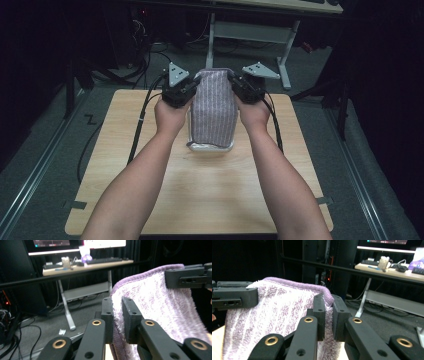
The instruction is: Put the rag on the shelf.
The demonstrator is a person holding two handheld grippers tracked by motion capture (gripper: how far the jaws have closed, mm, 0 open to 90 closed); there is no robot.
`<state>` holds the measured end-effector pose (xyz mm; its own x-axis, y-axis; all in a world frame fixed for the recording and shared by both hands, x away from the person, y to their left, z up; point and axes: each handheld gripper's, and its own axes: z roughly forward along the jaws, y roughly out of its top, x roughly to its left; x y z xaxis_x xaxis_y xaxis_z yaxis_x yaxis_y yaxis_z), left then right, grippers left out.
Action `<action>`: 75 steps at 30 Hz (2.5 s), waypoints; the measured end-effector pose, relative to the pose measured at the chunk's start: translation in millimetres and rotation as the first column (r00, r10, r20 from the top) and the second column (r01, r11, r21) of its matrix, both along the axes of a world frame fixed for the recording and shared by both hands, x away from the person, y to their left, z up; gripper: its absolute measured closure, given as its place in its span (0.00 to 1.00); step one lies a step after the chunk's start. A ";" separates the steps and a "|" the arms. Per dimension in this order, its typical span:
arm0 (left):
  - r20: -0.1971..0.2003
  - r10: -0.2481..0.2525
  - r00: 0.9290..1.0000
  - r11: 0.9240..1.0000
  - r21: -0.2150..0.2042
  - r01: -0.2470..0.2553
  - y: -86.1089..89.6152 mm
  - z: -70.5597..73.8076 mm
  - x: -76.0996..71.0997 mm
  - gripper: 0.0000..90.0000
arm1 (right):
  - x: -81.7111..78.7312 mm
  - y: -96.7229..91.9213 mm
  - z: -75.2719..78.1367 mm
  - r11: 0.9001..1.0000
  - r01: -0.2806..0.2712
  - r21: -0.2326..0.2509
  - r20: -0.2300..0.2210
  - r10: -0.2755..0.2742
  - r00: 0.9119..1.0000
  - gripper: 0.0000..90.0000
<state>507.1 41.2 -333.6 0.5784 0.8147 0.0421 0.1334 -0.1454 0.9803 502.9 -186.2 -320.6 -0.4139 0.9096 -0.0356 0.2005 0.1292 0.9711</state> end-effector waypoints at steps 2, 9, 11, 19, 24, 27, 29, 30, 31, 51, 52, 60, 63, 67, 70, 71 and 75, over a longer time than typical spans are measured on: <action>-0.013 0.006 1.000 1.000 0.018 -0.006 -2.3 -3.9 8.2 0.89 | 3.7 -0.7 -2.2 1.000 0.002 0.006 -0.013 -0.002 1.000 0.93; -0.125 0.007 0.992 0.999 0.032 -0.003 -3.8 -25.5 29.6 0.88 | 26.5 -4.6 -23.3 1.000 0.000 -0.025 -0.103 -0.003 0.995 0.92; -0.142 0.009 0.990 0.999 0.039 -0.003 -3.7 -29.3 32.4 0.88 | 29.1 -4.5 -26.7 0.999 -0.002 -0.036 -0.121 -0.003 0.993 0.91; -0.199 0.035 0.979 0.999 0.033 -0.029 -6.7 -34.8 36.3 0.82 | 34.3 -3.5 -35.3 0.999 0.017 -0.045 -0.152 -0.024 0.988 0.82; -0.213 0.046 0.976 0.999 0.004 -0.046 -3.6 -31.2 36.0 0.68 | 32.9 -6.0 -32.0 0.999 0.029 -0.031 -0.149 -0.033 0.988 0.71; -0.205 0.047 0.978 0.999 -0.003 -0.049 -2.4 -28.5 32.9 0.63 | 30.7 -6.7 -29.5 0.999 0.033 -0.035 -0.142 -0.038 0.989 0.70; -0.192 0.043 0.980 0.999 -0.007 -0.045 -2.5 -25.9 28.4 0.62 | 26.7 -7.0 -25.8 0.999 0.030 -0.043 -0.137 -0.035 0.990 0.69; -0.192 0.043 0.980 0.999 -0.007 -0.045 -2.5 -25.9 28.4 0.61 | 24.9 -6.5 -24.8 0.998 0.027 -0.048 -0.135 -0.033 0.990 0.69; -0.187 0.042 0.982 0.999 -0.008 -0.045 -2.3 -25.1 26.4 0.61 | 24.9 -6.5 -24.8 0.998 0.027 -0.048 -0.135 -0.033 0.990 0.69; -0.141 0.045 0.989 0.999 -0.002 -0.046 3.3 -18.7 -26.1 0.58 | -32.5 -20.8 -22.7 0.995 0.027 -0.092 -0.111 -0.037 0.993 0.68; -0.145 0.044 0.989 0.999 -0.003 -0.045 5.2 -19.7 -30.6 0.58 | -34.7 -21.3 -23.4 0.996 0.026 -0.091 -0.109 -0.036 0.993 0.68; -0.140 0.015 0.990 1.000 -0.023 -0.018 20.2 -25.0 -51.8 0.55 | -61.7 -26.0 -29.5 0.995 -0.004 -0.100 -0.101 -0.006 0.995 0.67; -0.146 0.003 0.989 1.000 -0.028 -0.007 30.6 -28.5 -61.4 0.54 | -70.7 -26.6 -33.8 0.993 -0.013 -0.118 -0.090 0.002 0.996 0.65; -0.161 -0.021 0.987 0.999 -0.042 0.014 40.7 -33.5 -69.5 0.51 | -80.8 -30.9 -40.6 0.994 -0.019 -0.108 -0.097 0.009 0.995 0.63; -0.162 -0.025 0.986 1.000 -0.021 0.022 44.7 -38.4 -74.4 0.51 | -85.4 -33.0 -46.0 0.993 -0.017 -0.116 -0.106 0.005 0.994 0.63; -0.164 -0.029 0.986 0.999 -0.018 0.027 48.0 -42.1 -77.6 0.50 | -89.0 -34.2 -52.2 0.992 -0.006 -0.126 -0.109 -0.008 0.994 0.64; -0.189 -0.041 0.981 0.999 -0.038 0.034 59.0 -57.5 -85.3 0.48 | -93.3 -38.7 -65.2 0.992 -0.006 -0.129 -0.129 -0.010 0.992 0.59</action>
<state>421.8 100.2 -391.1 0.6035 0.7912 -0.0986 0.3123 -0.1208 0.9423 409.5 -224.8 -385.8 -0.4209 0.9017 -0.0989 0.3237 0.2512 0.9122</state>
